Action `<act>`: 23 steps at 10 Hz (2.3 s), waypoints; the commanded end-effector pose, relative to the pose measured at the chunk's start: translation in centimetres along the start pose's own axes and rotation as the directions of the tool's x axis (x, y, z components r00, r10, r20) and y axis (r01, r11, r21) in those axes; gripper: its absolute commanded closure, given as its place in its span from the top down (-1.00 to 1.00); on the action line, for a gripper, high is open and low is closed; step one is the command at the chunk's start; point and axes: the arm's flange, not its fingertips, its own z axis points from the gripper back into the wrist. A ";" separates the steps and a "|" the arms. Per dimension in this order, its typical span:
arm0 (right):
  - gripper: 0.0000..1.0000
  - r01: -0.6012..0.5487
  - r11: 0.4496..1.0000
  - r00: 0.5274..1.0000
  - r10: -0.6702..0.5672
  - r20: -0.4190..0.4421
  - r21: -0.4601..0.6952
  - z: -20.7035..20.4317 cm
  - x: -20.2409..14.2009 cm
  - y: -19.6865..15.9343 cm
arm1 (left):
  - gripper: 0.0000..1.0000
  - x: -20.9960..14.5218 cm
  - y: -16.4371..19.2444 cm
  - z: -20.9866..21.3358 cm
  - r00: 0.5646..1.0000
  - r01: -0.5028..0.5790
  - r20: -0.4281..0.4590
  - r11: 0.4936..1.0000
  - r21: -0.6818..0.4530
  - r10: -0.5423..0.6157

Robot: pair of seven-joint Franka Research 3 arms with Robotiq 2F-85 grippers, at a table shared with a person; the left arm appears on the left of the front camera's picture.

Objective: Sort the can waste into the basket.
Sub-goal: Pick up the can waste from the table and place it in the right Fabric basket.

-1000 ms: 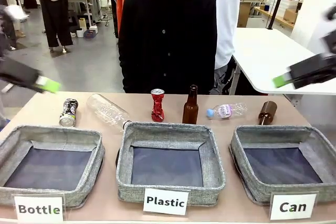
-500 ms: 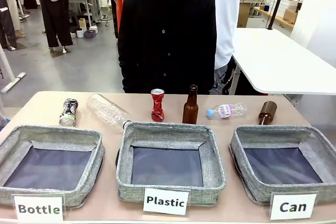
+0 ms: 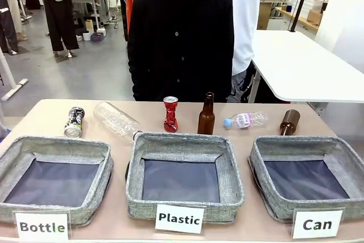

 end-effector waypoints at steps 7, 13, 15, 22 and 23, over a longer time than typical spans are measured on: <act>1.00 -0.044 0.999 0.999 0.044 0.006 0.015 0.7 -0.2 0.9 | 1.00 0.7 -5.5 -3.6 0.969 0.178 -0.195 0.977 0.116 -0.153; 1.00 -0.044 0.999 0.999 0.044 0.006 0.015 0.7 -0.2 0.9 | 1.00 4.9 -8.4 -19.1 0.871 0.320 -0.485 0.836 0.447 -0.074; 1.00 -0.044 0.999 0.999 0.044 0.006 0.015 0.7 -0.2 0.9 | 1.00 4.5 -8.8 -19.9 0.879 0.322 -0.465 0.848 0.421 -0.103; 1.00 -0.044 0.999 0.999 0.044 0.006 0.015 0.7 -0.2 0.9 | 1.00 9.2 -5.1 -32.2 0.876 0.267 -0.470 0.706 0.656 0.106; 1.00 -0.044 0.999 0.999 0.044 0.006 0.015 0.7 -0.2 0.9 | 1.00 8.9 -3.5 -34.2 0.883 0.261 -0.450 0.658 0.706 0.133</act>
